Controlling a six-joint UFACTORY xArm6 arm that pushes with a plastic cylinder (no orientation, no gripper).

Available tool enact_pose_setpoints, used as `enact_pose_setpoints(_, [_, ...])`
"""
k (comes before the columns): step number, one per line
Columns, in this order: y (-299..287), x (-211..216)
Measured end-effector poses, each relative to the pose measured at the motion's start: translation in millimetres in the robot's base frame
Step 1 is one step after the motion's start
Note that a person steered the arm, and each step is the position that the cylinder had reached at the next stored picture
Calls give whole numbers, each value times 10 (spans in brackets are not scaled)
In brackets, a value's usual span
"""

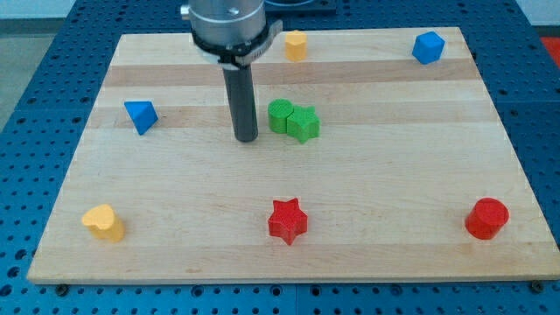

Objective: Move the red circle into the red star

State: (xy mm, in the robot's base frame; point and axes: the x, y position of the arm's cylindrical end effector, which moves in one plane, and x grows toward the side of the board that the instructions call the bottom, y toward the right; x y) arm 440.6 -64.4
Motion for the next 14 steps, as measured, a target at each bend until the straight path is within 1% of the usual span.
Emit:
enact_pose_setpoints(1, [340,250])
enact_pose_setpoints(2, [886,486])
enact_pose_setpoints(5, [2737,544])
enact_pose_setpoints(6, [3242,604])
enact_pose_setpoints(7, [3480,1027])
enact_pose_setpoints(8, [3526,1290])
enact_pose_setpoints(9, [3522,1369])
enact_pose_setpoints(11, [3357,1359])
enact_pose_setpoints(12, [3247,1286])
enact_pose_setpoints(13, [3060,1192])
enact_pose_setpoints(14, [2874,1193])
